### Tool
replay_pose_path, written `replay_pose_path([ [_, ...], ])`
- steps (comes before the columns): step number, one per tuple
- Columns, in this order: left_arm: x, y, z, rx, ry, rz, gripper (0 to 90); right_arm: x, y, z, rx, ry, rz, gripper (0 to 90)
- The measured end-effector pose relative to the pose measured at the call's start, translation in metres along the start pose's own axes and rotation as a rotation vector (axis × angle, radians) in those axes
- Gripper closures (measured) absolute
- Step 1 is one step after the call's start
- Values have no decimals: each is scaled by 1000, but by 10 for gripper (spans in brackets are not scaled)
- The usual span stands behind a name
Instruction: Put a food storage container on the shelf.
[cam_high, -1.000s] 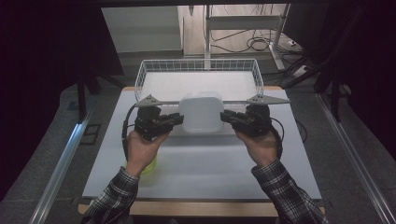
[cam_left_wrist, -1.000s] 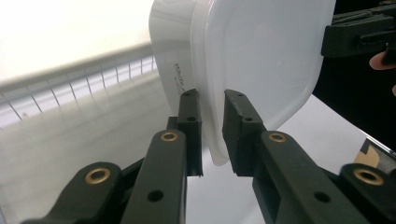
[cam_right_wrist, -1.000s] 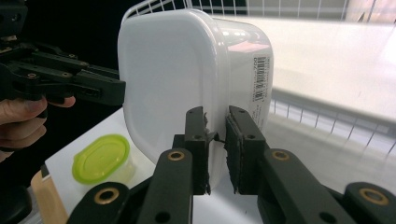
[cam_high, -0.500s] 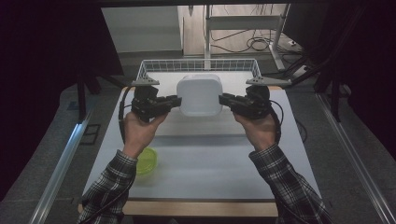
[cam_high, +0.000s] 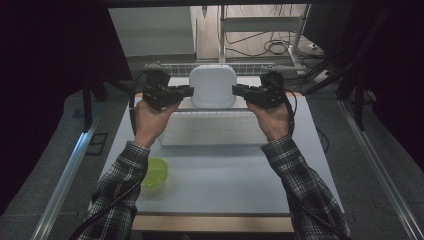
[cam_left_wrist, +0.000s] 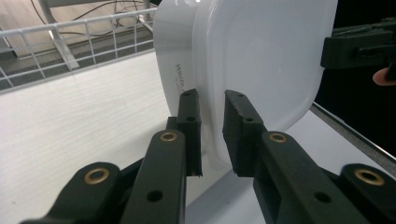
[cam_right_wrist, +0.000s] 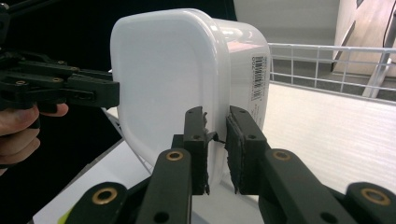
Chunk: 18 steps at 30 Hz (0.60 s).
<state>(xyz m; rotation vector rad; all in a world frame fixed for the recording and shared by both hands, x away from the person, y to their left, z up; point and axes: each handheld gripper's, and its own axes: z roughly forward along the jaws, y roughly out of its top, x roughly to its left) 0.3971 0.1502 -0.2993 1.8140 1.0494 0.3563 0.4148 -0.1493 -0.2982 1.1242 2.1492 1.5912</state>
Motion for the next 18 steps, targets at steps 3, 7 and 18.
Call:
replay_pose_path([
  [3,6,3,7,5,-5,-17,781,-6,3,6,8,-2,18,784],
  [7,10,3,13,7,-7,-29,779,-12,5,12,21,-10,33,781],
  [18,15,3,22,-22,-14,-24,690,-19,6,20,33,9,54,759],
])
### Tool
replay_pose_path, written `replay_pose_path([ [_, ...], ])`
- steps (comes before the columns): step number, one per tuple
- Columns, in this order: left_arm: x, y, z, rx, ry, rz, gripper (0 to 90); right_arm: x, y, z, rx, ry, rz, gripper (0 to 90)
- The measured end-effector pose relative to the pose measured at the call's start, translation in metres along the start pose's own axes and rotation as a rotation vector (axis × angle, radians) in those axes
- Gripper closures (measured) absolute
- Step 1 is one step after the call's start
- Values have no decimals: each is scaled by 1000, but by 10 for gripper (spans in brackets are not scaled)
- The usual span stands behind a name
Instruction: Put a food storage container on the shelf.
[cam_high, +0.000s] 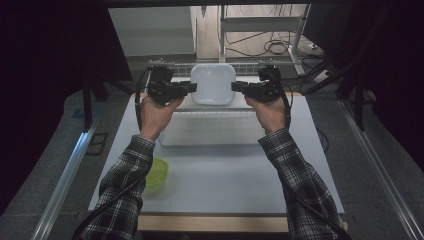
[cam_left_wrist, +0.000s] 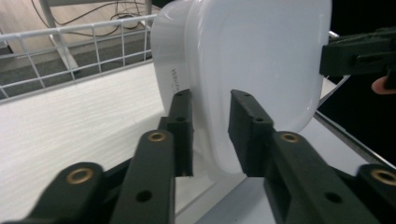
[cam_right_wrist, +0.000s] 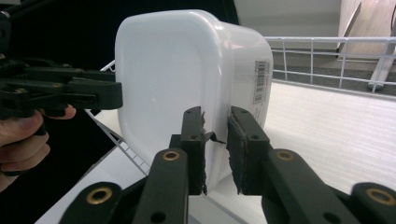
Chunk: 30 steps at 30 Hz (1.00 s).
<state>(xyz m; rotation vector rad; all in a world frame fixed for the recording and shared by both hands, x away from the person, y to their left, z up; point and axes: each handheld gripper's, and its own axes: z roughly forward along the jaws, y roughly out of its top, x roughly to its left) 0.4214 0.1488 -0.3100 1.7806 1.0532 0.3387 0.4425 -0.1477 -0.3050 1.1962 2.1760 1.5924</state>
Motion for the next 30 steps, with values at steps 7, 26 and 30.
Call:
replay_pose_path([
  [7,-3,4,5,-3,21,18,619,0,3,7,-2,-29,-16,681],
  [26,7,11,20,-17,106,27,426,1,7,25,-3,-101,-29,584],
  [30,8,12,23,-25,124,29,421,1,6,25,-15,-105,-22,582],
])
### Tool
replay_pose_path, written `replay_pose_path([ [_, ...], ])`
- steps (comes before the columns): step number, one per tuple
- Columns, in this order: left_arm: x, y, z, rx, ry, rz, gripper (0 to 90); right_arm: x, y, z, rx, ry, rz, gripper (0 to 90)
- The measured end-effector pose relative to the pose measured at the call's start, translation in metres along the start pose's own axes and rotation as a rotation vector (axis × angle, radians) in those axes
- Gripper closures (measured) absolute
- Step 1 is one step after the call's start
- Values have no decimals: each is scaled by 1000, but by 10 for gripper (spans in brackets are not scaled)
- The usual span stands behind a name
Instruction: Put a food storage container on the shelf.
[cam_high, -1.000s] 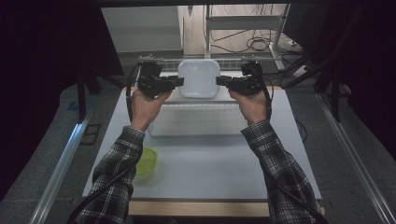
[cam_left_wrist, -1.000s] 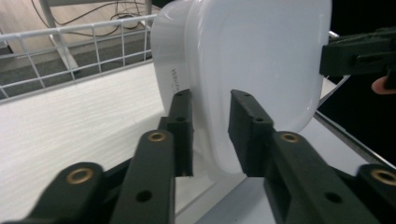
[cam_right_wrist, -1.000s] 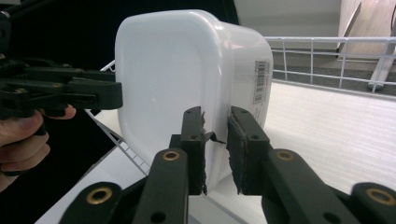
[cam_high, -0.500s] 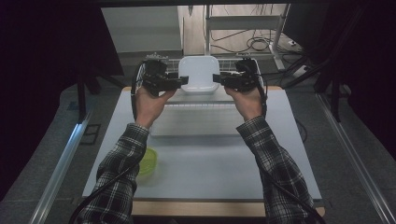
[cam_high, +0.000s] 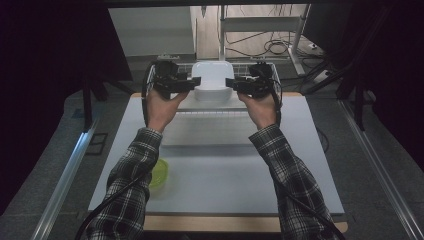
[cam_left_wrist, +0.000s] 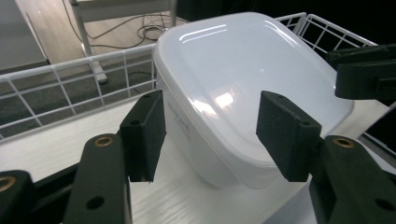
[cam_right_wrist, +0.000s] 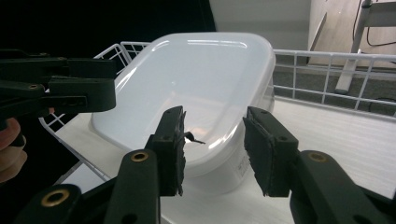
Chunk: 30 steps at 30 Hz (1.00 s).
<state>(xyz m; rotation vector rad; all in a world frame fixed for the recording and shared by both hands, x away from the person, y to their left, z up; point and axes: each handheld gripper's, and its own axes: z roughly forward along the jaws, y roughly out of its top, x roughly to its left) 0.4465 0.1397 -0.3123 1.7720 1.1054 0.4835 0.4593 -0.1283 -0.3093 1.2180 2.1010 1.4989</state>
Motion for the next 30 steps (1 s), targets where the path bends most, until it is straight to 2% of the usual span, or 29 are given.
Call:
replay_pose_path([
  [2,1,0,1,-6,1,16,417,0,0,0,-4,0,3,581],
  [7,2,1,4,-13,13,4,398,-1,0,-2,-6,4,3,584],
  [10,1,1,4,-24,14,30,367,-1,1,-2,-11,-3,-4,546],
  [13,-1,0,2,-46,-4,35,335,0,0,-5,-26,-24,-41,487],
  [16,-3,0,-2,-53,-31,42,286,-2,0,-11,-51,-14,-41,433],
  [21,-10,-5,-11,-59,-82,63,207,-2,-3,-21,-44,11,-59,347],
  [26,-16,-17,-18,-62,-105,78,128,0,-11,-28,-42,12,-93,283],
  [30,-21,-29,-26,-70,-121,92,112,1,-21,-32,-40,27,-111,249],
])
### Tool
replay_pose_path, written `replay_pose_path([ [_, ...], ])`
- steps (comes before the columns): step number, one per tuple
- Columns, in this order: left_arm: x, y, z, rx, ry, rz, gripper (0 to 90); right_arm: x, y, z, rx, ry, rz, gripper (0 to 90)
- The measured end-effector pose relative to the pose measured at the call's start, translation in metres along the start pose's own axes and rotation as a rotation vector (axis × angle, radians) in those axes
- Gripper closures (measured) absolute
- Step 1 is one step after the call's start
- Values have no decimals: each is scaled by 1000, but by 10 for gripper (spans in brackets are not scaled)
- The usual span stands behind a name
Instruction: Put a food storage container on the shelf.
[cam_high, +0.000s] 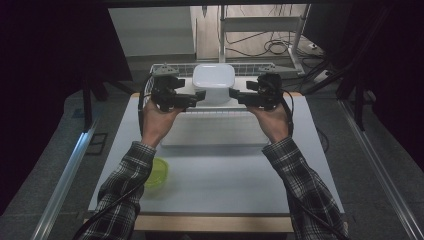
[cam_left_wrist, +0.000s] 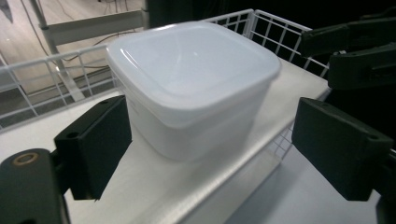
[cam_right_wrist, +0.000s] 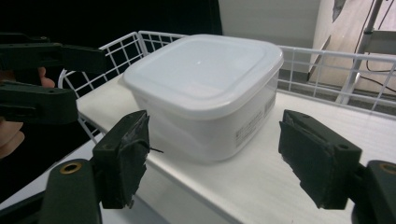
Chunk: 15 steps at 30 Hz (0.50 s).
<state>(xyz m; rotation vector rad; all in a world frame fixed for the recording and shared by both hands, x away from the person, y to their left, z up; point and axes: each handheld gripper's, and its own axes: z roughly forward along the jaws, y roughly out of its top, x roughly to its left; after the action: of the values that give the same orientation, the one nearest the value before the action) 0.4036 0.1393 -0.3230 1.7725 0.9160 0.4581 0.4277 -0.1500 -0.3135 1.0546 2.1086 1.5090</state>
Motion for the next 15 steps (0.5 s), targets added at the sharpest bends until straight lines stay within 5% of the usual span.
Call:
replay_pose_path([
  [15,-25,-49,-22,20,-41,94,58,13,-30,-14,28,40,-73,122],
])
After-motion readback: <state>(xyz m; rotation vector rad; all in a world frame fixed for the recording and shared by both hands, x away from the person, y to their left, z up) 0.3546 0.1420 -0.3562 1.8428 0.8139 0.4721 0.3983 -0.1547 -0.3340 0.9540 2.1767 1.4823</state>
